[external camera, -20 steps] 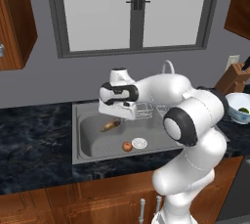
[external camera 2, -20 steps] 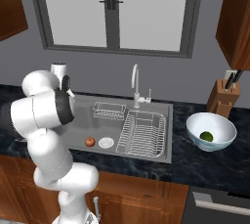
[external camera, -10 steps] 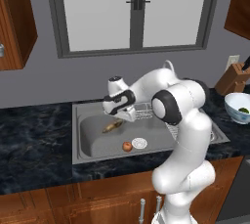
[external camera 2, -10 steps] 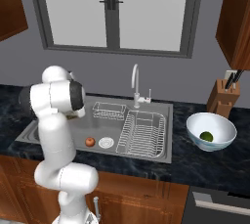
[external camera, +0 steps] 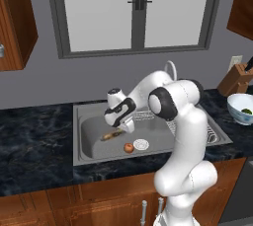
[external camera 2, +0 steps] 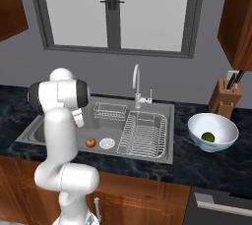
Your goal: There is a mixed pile of frozen fruits and vegetables on the counter. Locate all the frozen vegetables and place the items in a bowl on the counter. Take all the frozen fruits and defrost them in a running sink.
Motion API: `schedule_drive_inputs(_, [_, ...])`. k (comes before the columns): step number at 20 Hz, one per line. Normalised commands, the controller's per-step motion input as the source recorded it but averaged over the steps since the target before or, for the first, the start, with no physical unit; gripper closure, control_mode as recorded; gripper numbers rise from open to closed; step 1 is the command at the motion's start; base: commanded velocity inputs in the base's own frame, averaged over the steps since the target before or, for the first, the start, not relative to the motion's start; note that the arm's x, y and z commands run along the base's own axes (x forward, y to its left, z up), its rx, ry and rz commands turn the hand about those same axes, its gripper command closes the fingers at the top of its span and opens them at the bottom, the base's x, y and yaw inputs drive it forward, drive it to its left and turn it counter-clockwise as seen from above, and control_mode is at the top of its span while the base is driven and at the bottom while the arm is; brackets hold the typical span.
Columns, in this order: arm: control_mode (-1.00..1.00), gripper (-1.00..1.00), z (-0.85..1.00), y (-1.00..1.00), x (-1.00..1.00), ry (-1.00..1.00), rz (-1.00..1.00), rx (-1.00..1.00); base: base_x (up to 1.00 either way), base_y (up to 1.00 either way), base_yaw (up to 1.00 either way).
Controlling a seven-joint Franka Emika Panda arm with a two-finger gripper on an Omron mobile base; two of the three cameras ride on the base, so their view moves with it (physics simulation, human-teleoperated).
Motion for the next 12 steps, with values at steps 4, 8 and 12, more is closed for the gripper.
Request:
schedule_drive_inputs(4, [-1.0, 1.0, -0.58, 0.0, 0.0, 0.0, -0.15, 0.0, 0.0, 0.0, 0.0])
schedule_drive_inputs(8, [-1.0, 1.0, -0.68, 0.02, 0.0, 0.0, -0.13, 0.0, 0.0, 0.0, 0.0])
schedule_drive_inputs(12, [-1.0, 1.0, -0.68, 0.03, 0.0, 0.04, -0.08, 0.0, 0.0, 0.0, 0.0])
